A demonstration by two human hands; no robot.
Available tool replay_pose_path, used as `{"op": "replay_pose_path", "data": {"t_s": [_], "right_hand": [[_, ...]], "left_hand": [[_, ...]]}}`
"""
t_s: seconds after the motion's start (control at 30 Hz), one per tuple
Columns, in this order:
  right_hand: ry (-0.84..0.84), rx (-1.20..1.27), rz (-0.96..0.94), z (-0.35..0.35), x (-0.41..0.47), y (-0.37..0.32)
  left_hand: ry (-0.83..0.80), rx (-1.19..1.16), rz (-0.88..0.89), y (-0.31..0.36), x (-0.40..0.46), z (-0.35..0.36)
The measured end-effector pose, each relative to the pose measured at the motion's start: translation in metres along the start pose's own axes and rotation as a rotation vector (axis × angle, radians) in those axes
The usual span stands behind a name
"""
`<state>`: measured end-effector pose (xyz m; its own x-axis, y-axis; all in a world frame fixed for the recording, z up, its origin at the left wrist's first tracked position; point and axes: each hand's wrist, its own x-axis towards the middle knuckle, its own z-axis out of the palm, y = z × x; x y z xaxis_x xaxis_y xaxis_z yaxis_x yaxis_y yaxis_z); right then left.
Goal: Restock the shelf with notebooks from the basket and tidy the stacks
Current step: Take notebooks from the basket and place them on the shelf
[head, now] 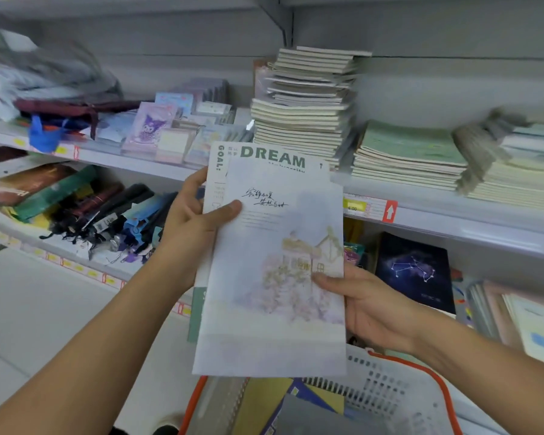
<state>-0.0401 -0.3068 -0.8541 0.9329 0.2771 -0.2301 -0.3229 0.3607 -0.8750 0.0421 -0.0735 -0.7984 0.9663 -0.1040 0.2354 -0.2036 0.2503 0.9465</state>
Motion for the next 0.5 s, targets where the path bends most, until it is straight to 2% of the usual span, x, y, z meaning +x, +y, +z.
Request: {"op": "replay_pose_path", "data": {"t_s": [0.1,0.17,0.2,0.37,0.43,0.5], "right_hand": [[-0.016,0.003,-0.054,0.002,-0.003,-0.008],[0.061,-0.057,-0.195,0.003,-0.004,-0.015],[0.121,-0.085,-0.28,0.003,-0.005,-0.021],[0.482,-0.131,-0.686,-0.012,-0.013,-0.05],[0.593,-0.133,-0.736,-0.023,-0.016,-0.062],[0.677,-0.125,-0.711,-0.041,-0.015,-0.075]], "left_hand": [[0.091,-0.049,0.061,-0.001,0.003,0.011],[0.098,-0.01,0.119,-0.002,0.006,0.018],[0.063,0.033,0.139,-0.002,0.006,0.022],[-0.314,0.419,0.235,0.001,-0.001,0.062],[-0.416,0.416,0.198,0.011,0.011,0.085],[-0.459,0.432,0.185,0.017,0.033,0.111]]}}
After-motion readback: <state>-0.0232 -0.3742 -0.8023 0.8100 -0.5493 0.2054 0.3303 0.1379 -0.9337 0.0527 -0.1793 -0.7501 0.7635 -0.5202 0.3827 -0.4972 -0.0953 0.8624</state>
